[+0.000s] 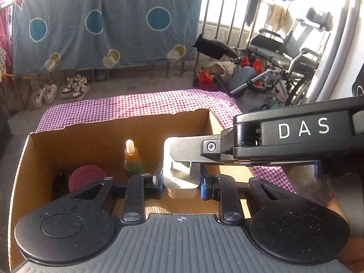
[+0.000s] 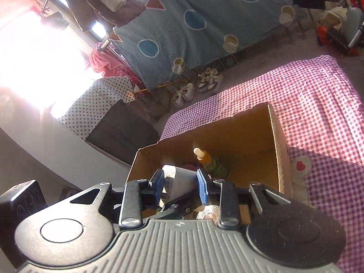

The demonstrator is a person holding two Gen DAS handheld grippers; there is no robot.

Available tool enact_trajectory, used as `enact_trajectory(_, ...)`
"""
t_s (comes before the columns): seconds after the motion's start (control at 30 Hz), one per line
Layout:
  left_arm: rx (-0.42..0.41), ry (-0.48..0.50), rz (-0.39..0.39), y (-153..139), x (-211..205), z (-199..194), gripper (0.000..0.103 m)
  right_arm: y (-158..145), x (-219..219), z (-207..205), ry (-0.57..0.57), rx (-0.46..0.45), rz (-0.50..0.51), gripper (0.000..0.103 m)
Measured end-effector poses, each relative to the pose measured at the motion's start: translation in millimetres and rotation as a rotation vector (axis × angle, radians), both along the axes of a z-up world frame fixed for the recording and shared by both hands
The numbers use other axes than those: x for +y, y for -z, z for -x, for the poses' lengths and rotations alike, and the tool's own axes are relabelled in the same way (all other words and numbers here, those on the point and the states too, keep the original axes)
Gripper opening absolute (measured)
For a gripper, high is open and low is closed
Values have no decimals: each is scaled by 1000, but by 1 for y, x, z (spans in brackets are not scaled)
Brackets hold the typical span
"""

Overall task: Organize rigid objects
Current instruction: 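Carry the charger into the box and open the left gripper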

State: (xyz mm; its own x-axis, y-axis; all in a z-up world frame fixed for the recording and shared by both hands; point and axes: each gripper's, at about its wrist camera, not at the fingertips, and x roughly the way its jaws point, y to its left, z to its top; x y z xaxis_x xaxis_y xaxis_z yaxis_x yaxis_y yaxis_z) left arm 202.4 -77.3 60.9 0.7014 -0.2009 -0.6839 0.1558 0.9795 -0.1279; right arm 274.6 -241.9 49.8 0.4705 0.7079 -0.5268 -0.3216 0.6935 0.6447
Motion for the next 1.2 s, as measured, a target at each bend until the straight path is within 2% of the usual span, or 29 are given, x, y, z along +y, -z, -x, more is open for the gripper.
enact_trajectory(0.2,113,-26,9,24,3,-36,26,26,14,-50,-36,75,97,35)
enact_trajectory(0.23,130,-34,16,27,4,-41,26,30,17,-56,-40,83,116,32)
enact_trajectory(0.3,148,-49,14,32,7,-47,26,34,21,-60,-57,72,145,31)
enact_trajectory(0.47,216,-65,63,36,17,-58,27,33,35,-63,-81,23,224,32)
enact_trajectory(0.6,269,-52,70,39,14,-66,29,35,38,-67,-96,25,225,32)
enact_trajectory(0.93,257,-53,75,34,12,-66,29,34,37,-72,-88,0,227,33)
enact_trajectory(1.13,196,-34,71,16,11,-48,49,18,18,-57,-45,-26,173,34)
enact_trajectory(1.2,160,-19,80,5,12,-34,59,10,10,-47,-35,-44,150,34)
